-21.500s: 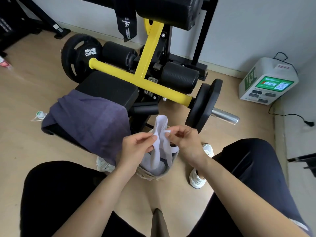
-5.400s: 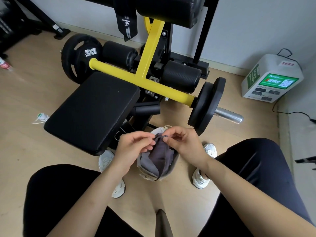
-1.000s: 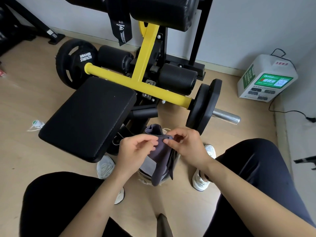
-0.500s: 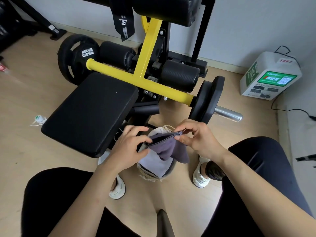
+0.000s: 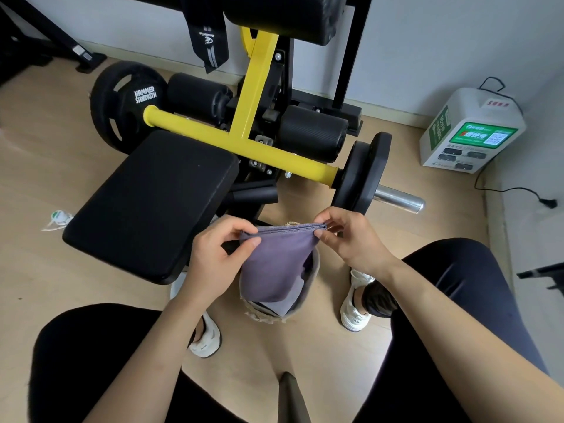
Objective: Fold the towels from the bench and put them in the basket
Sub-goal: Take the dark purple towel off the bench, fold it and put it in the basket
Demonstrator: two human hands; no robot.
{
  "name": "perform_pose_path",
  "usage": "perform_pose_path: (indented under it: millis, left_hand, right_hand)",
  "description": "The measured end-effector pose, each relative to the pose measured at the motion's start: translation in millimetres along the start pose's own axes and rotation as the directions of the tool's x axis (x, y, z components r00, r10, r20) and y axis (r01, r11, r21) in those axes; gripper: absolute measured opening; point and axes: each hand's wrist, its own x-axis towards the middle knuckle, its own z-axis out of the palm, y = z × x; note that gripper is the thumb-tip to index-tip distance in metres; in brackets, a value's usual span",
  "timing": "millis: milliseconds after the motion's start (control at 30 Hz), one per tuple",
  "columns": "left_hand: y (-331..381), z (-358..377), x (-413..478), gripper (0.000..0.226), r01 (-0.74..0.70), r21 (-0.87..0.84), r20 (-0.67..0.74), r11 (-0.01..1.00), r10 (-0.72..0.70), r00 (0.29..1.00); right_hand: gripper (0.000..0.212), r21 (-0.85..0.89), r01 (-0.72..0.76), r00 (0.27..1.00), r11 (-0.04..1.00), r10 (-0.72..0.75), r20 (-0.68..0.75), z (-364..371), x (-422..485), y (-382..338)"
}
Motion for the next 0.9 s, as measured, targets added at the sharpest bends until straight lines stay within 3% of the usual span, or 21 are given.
perform_pose_path:
  millis: [133, 300, 433, 500, 700, 900]
  left_hand:
    - [-6.1, 0.2, 2.2, 0.038, 0.167, -0.045, 0.077, 0.985, -0.163, 0.984]
    - [-3.8, 2.1, 1.1, 0.021, 0.091, -0.078, 0.129, 0.993, -0.080, 0.988]
    - [3.1, 8.6, 0.0, 0.020, 0.080, -0.120, 0.170, 0.990, -0.058, 0.984]
    - [5.3, 9.5, -0.1, 0.020, 0.081, -0.147, 0.172, 0.986, -0.055, 0.984]
    - [4.1, 2.7, 1.3, 0.026, 0.210, -0.262, 0.136, 0.942, -0.180, 0.974]
    - [2.6, 1.2, 3.0, 0.026, 0.246, -0.326, 0.138, 0.913, -0.212, 0.967]
  right_hand:
    - [0.015, -0.059, -0.012, 0.996, 0.998, 0.017, 0.090, 2.4, 0.1, -1.8]
    - [0.024, -0.176, 0.036, 0.991, 0.984, -0.013, 0.131, 9.8, -3.7, -17.3]
    - [0.039, -0.212, 0.230, 0.969, 0.950, -0.203, 0.142, 25.7, -4.2, -40.4]
    - [0.037, -0.197, 0.292, 0.950, 0.936, -0.260, 0.173, 34.9, -4.3, -45.7]
    - [0.030, -0.120, 0.283, 0.953, 0.952, -0.264, 0.150, 40.1, -8.8, -47.1]
    - [0.029, -0.155, 0.447, 0.877, 0.881, -0.397, 0.270, 34.2, -7.5, -49.5]
